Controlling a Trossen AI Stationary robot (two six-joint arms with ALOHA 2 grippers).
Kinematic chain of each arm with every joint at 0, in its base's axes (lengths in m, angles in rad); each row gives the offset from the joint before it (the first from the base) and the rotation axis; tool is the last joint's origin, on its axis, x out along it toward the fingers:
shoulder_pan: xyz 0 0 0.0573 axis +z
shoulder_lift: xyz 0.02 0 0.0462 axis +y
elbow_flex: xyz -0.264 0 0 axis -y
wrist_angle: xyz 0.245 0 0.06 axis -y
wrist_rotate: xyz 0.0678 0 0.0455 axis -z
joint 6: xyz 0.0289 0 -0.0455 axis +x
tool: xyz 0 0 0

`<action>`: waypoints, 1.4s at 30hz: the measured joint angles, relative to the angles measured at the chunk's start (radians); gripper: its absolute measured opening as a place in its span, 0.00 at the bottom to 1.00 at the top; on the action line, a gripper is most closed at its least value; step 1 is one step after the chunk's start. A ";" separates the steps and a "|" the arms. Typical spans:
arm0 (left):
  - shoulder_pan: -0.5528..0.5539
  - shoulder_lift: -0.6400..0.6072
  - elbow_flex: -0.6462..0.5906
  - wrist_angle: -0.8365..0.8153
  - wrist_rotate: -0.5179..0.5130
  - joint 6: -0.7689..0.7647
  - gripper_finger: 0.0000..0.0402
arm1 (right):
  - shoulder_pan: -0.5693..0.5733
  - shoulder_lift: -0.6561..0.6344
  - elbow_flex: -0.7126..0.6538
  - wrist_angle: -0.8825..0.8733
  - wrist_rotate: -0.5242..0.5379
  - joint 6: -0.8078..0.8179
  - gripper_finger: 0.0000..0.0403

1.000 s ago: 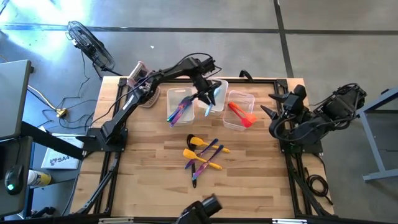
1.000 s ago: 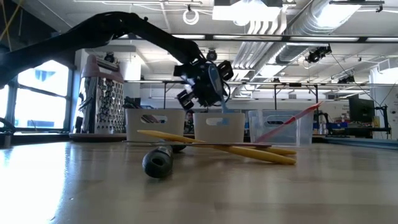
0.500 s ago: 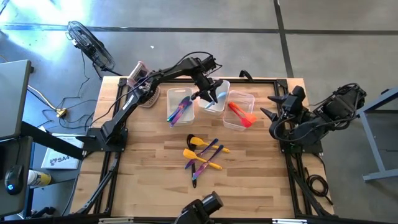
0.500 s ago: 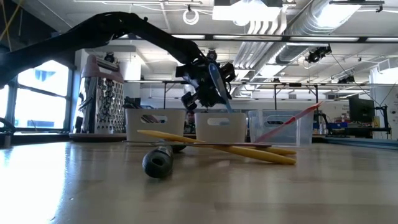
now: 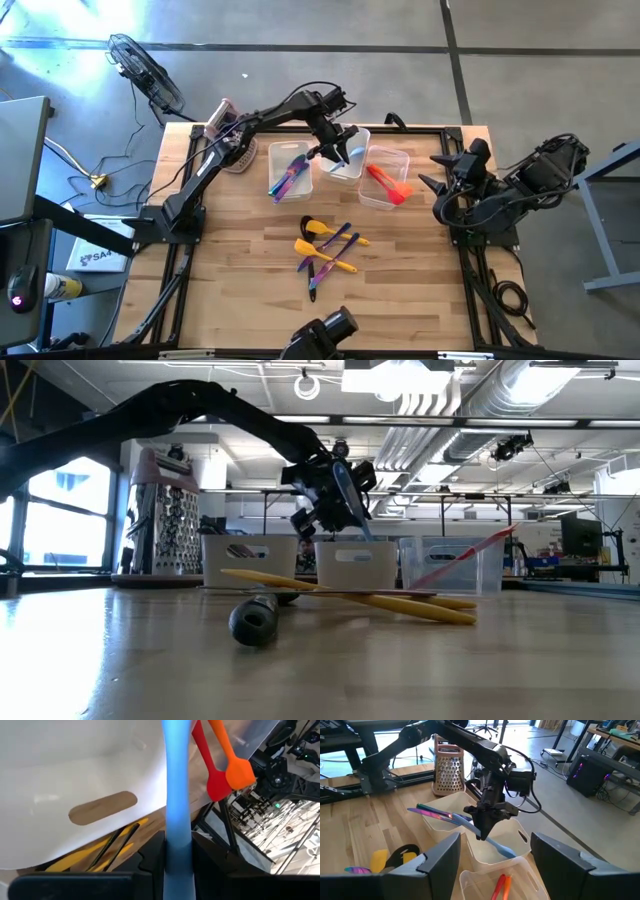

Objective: Pick & Place Kitchen Items
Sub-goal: Put the blue serving spoon into the right white bin

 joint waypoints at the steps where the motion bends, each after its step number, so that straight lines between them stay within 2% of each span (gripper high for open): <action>1: 0.000 0.000 0.000 0.000 0.000 0.009 0.21 | 0.000 0.000 0.000 0.000 0.000 0.000 0.58; 22: -0.002 -0.001 0.000 0.022 -0.014 0.118 0.22 | 0.000 0.000 0.000 0.000 -0.001 -0.001 0.58; 36: -0.002 -0.002 0.000 0.021 -0.013 0.112 0.48 | 0.000 0.000 0.000 -0.014 -0.001 -0.003 0.58; 42: -0.002 -0.002 0.000 0.011 0.011 0.080 0.53 | 0.000 0.000 0.000 -0.015 -0.001 -0.003 0.58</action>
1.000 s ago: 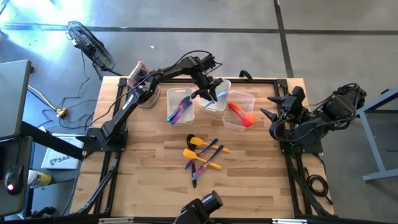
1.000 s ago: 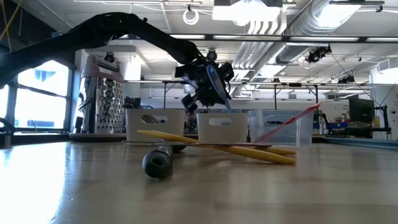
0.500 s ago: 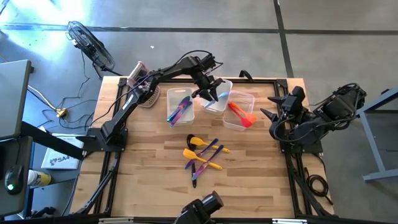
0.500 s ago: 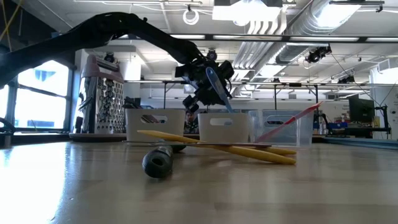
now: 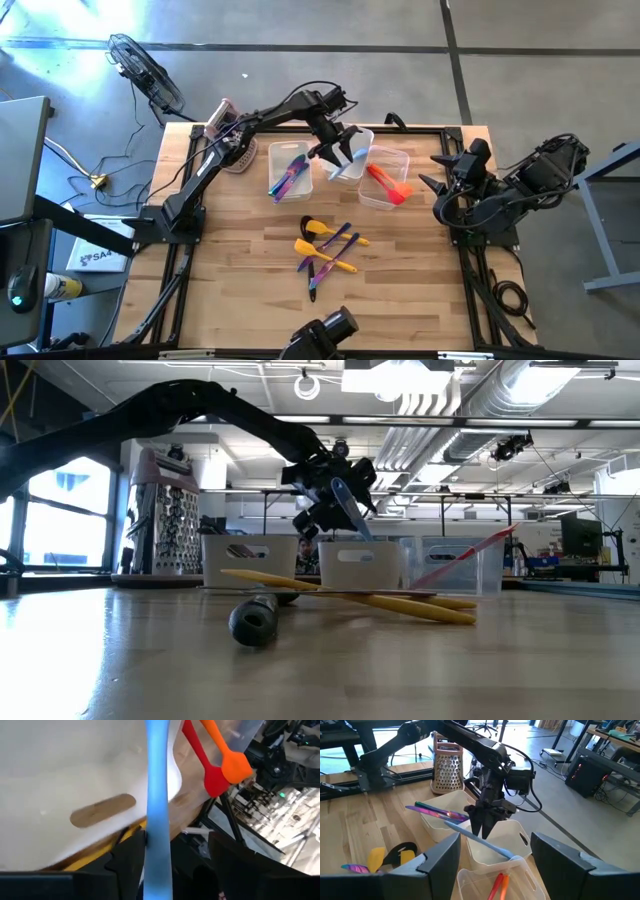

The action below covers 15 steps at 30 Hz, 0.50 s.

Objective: Pick & Place Kitchen Items
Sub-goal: Put the blue serving spoon into the right white bin, then put the violet table knife into the left white bin

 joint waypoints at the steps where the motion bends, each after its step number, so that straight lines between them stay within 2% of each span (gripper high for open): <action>1: 0.000 0.000 0.000 -0.001 0.022 -0.006 0.53 | 0.000 0.000 0.000 0.000 0.000 0.000 0.58; 7: 0.006 0.000 0.000 -0.002 0.139 -0.022 0.53 | 0.000 0.000 0.000 0.000 -0.022 0.000 0.58; 15: 0.036 -0.022 0.008 -0.054 0.118 0.006 0.53 | 0.000 0.000 0.000 0.000 -0.052 0.018 0.58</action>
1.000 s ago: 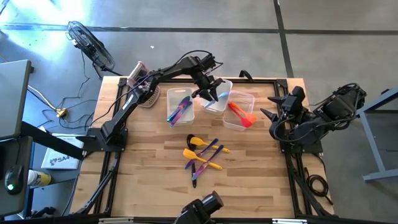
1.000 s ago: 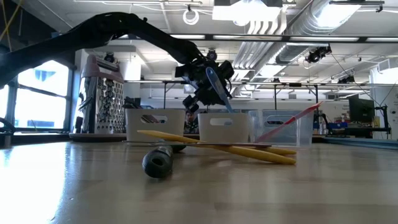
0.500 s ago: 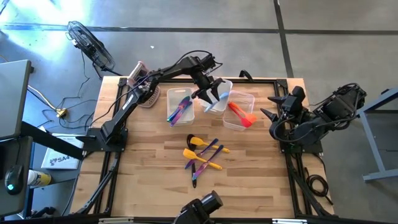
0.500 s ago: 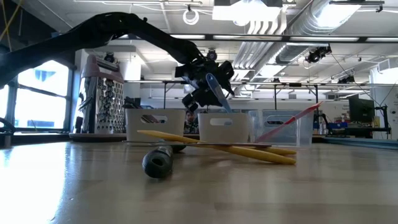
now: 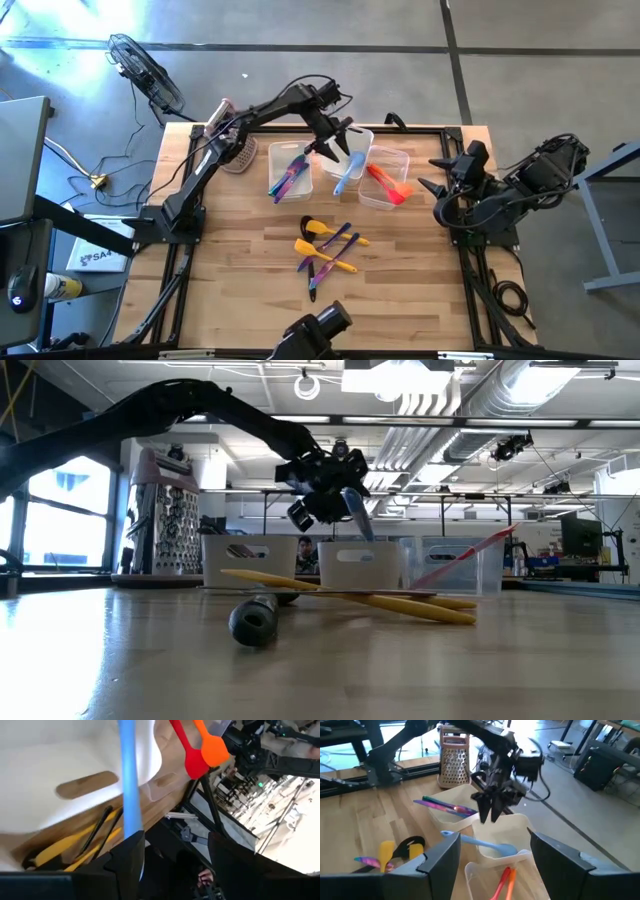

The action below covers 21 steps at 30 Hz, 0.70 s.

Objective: Pick & Place Kitchen Items
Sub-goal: Put the violet table knife into the left white bin

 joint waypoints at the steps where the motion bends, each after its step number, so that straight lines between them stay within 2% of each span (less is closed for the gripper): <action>1: 0.002 -0.005 0.009 -0.022 0.000 0.007 0.53 | 0.000 0.000 0.000 0.000 -0.006 0.000 0.58; 6: -0.014 -0.094 0.049 -0.177 0.036 0.127 0.53 | 0.000 0.000 0.000 -0.001 -0.042 0.000 0.58; 9: -0.035 -0.188 0.045 -0.286 -0.026 0.224 0.53 | 0.000 0.000 0.000 -0.002 -0.051 -0.002 0.58; 14: -0.114 -0.332 0.045 -0.388 -0.269 0.339 0.53 | 0.000 0.001 0.000 -0.004 -0.054 -0.079 0.58; 21: -0.326 -0.475 0.044 -0.431 -0.695 0.373 0.53 | 0.000 0.003 0.000 -0.003 -0.083 -0.382 0.58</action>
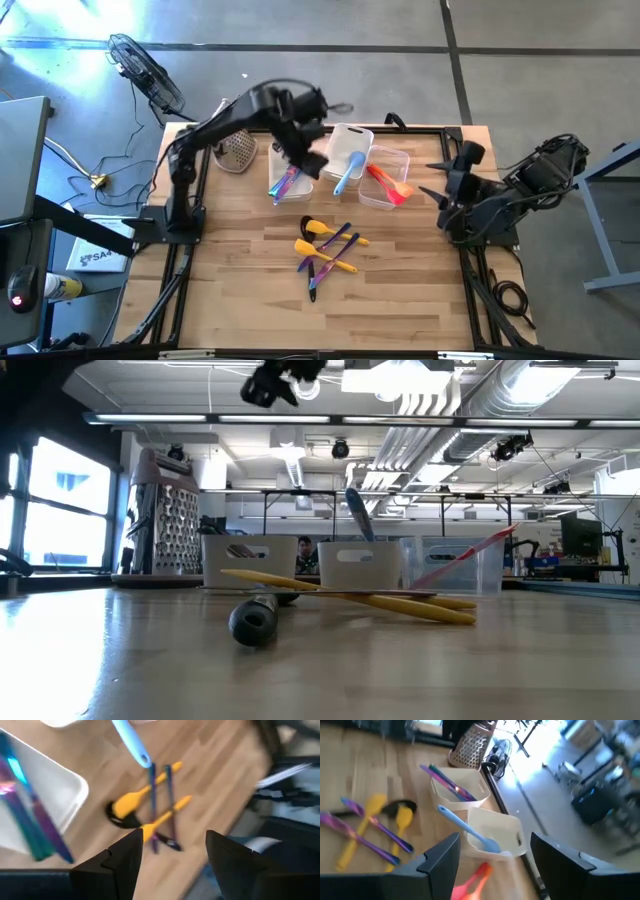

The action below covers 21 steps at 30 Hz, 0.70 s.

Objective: Pick & Place Kitchen Items
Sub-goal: Put the violet table knife into the left white bin

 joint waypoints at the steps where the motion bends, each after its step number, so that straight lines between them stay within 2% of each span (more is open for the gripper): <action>1: -0.035 -0.015 0.000 -0.010 -0.057 0.000 0.53 | 0.000 0.003 0.000 0.003 0.002 -0.043 0.58; 3: -0.113 -0.034 -0.001 -0.013 -0.169 -0.001 0.53 | 0.000 0.013 0.000 0.021 0.003 -0.087 0.58; 8: -0.302 -0.054 0.000 -0.012 -0.394 -0.075 0.53 | -0.012 0.047 0.000 0.169 -0.055 -0.067 0.58; 14: -0.491 -0.051 -0.001 -0.011 -0.603 -0.184 0.53 | -0.107 0.120 0.000 0.279 -0.332 -0.339 0.58; 21: -0.635 -0.101 0.006 0.005 -0.705 -0.342 0.53 | -0.279 0.218 -0.001 0.397 -0.652 -0.499 0.58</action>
